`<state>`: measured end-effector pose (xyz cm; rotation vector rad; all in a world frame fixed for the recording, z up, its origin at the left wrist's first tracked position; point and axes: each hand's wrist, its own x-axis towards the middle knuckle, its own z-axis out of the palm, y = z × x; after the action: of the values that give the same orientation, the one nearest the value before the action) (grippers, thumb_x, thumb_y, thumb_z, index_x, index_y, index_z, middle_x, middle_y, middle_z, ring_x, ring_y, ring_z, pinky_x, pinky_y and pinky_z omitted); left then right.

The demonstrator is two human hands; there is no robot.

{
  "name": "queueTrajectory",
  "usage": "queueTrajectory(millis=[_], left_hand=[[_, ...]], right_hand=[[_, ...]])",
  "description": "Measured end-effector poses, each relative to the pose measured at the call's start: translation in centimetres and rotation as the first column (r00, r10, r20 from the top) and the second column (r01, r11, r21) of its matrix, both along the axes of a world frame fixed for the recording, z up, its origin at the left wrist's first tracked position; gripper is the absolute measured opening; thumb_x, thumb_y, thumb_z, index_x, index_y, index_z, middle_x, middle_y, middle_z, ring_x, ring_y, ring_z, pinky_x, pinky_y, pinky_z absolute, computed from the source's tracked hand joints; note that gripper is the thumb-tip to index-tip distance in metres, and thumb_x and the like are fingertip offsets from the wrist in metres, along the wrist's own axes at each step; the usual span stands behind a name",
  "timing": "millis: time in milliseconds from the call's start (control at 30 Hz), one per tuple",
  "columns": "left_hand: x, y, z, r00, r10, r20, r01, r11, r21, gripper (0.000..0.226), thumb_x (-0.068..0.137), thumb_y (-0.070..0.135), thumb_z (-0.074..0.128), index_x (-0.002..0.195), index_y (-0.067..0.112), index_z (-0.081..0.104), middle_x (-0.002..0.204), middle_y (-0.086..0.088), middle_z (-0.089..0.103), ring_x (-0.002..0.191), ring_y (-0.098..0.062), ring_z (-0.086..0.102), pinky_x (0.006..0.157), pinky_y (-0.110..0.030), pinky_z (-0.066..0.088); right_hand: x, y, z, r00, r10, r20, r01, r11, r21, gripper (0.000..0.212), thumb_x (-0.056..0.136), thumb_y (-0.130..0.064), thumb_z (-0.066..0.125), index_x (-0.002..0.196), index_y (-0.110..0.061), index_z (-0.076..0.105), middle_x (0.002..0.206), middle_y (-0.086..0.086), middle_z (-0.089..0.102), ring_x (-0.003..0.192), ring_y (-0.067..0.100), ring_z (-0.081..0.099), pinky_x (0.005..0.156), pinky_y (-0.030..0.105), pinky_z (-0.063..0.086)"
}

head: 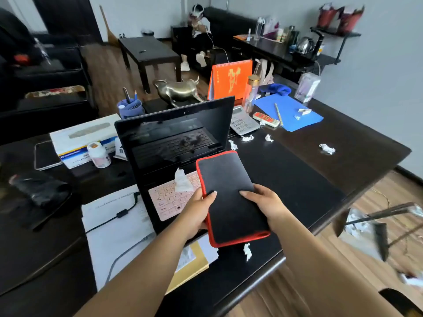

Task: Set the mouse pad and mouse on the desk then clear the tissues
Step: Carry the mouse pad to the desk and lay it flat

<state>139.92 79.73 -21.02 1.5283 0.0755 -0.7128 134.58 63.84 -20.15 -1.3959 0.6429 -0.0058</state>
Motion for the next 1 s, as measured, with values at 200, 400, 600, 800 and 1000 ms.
queueTrajectory(millis=[200,400,600,800,1000], left_hand=[[2.1,-3.1,-1.1,0.999,-0.018,0.032,0.014,0.993,0.12,0.01,0.09,0.033,0.051,0.101,0.035,0.053,0.116,0.002,0.063,0.104,-0.022,0.062,0.092,-0.049,0.052],[2.3,-8.7,-2.3,0.999,0.031,-0.026,-0.028,0.992,0.127,0.029,0.094,0.031,0.047,0.123,0.031,0.045,0.114,0.003,0.059,0.103,-0.02,0.06,0.085,-0.043,0.055],[2.4,-18.2,-4.6,0.991,0.119,-0.068,-0.106,0.98,0.168,0.02,0.095,0.03,0.043,0.114,0.037,0.042,0.112,0.004,0.057,0.1,-0.019,0.06,0.074,-0.042,0.057],[2.3,-27.8,-6.5,0.963,0.27,-0.022,-0.252,0.92,0.299,0.03,0.094,0.023,0.047,0.122,0.015,0.052,0.121,-0.008,0.062,0.109,-0.024,0.06,0.097,-0.042,0.049],[4.2,-30.0,-7.4,0.932,0.362,0.029,-0.328,0.806,0.492,0.033,0.094,0.023,0.047,0.123,0.008,0.05,0.124,-0.011,0.059,0.114,-0.026,0.056,0.093,-0.028,0.042]], right_hand=[[2.2,-3.3,-0.3,0.999,0.016,-0.03,-0.017,1.0,-0.02,0.021,0.082,-0.006,0.065,0.103,-0.01,0.065,0.093,0.007,0.07,0.081,0.022,0.067,0.069,0.028,0.053],[4.1,-8.4,-1.9,0.996,0.023,-0.081,-0.033,0.992,-0.123,0.017,0.079,-0.031,0.071,0.089,-0.022,0.062,0.086,-0.004,0.067,0.08,0.014,0.064,0.065,0.025,0.049],[6.0,-17.8,-5.3,0.98,0.117,-0.16,-0.15,0.965,-0.213,0.029,0.078,-0.03,0.072,0.101,-0.014,0.065,0.093,0.002,0.07,0.086,0.019,0.065,0.075,0.03,0.052],[8.6,-27.1,-7.9,0.915,0.28,-0.292,-0.356,0.899,-0.255,0.017,0.078,-0.036,0.071,0.083,-0.022,0.063,0.084,-0.005,0.065,0.083,0.015,0.062,0.079,0.033,0.052],[11.1,-28.2,-9.3,0.809,0.43,-0.401,-0.58,0.698,-0.42,0.038,0.086,-0.048,0.056,0.1,-0.012,0.058,0.081,-0.004,0.058,0.07,0.01,0.053,0.053,0.024,0.041]])
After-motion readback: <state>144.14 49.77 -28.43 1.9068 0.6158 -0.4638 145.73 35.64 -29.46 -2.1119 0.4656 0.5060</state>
